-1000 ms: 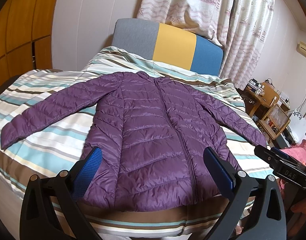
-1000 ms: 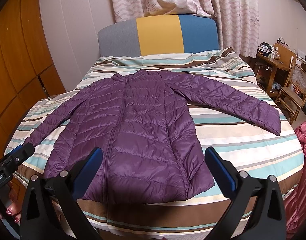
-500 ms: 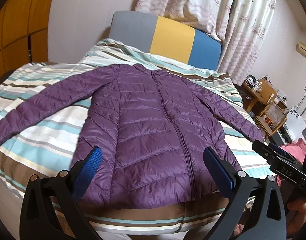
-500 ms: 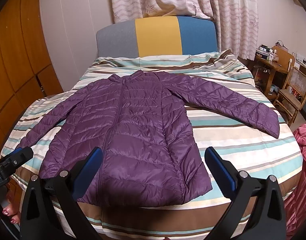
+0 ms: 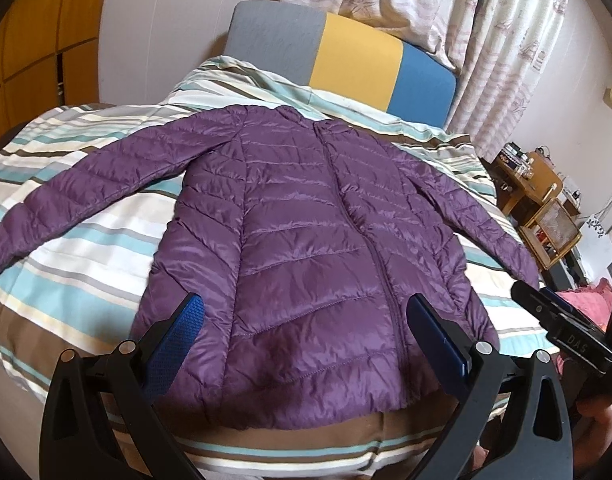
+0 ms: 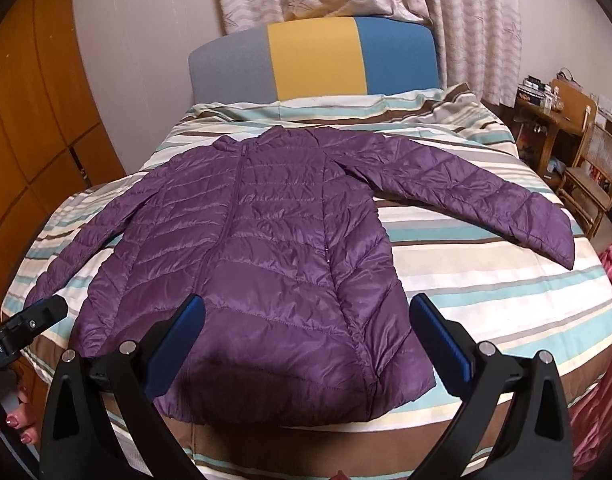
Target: Fold large clothes
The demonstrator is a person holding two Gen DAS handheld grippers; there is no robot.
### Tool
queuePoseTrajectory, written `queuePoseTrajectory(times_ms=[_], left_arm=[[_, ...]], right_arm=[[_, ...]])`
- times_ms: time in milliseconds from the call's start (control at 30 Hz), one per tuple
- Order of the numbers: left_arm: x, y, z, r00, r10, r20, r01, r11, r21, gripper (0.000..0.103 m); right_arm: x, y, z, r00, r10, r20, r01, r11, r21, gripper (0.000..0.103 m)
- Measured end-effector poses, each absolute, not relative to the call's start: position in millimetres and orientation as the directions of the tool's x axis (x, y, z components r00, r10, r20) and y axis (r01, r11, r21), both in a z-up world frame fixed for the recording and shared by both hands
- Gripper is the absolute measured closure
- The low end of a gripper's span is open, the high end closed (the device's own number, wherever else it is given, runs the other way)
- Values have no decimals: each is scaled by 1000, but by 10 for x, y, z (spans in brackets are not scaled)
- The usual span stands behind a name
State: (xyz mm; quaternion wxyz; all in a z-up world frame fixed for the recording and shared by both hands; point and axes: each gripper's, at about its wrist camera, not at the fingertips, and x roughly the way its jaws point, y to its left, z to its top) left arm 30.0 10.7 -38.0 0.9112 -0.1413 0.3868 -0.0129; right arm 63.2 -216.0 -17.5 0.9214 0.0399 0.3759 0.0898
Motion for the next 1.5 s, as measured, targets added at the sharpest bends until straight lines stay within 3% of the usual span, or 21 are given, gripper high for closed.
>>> queuePoseTrajectory(times_ms=[100,233,500,633,833,1167,1333,1400,1500], left_arm=[[427,116,-431,698,-108,-708,-93,966,-239,3],[700,165,-520,698,-11,-716,-151,975,-162,3],[1468,348,-766,676,96,-731,-239,966,-95,3],[1809,329,-913,675,176,-717,-247,969,6,3],[2062,409,-1123,653,292,-699,-264,953,151,3],[2131,566,-1445,583,194,-789,-250,967,53,3],[2170,648,-1555,557,131,-820,-251,968,-16,3],[2174,640,-1567,556,128,-821,-251,968,-20,3],[2191,613,-1577,552,133,-823,-247,969,-9,3]], right_arm=[[712,-2227,-235,719,190,-668,-132,982,136,2],[956,-2417,-422,684,145,-715,-65,988,138,2],[1522,-3513,-915,660,-32,-751,320,916,243,3],[1745,-4058,-1100,692,26,-722,424,794,435,27],[1930,-4627,-1297,685,1,-728,557,643,526,38],[1972,-5253,-1424,728,-132,-673,662,392,639,45],[1973,-5433,-1430,697,-213,-685,712,324,624,69],[2064,-5425,-1417,685,-231,-691,721,356,595,74],[2180,-5357,-1301,666,-263,-698,721,470,510,90]])
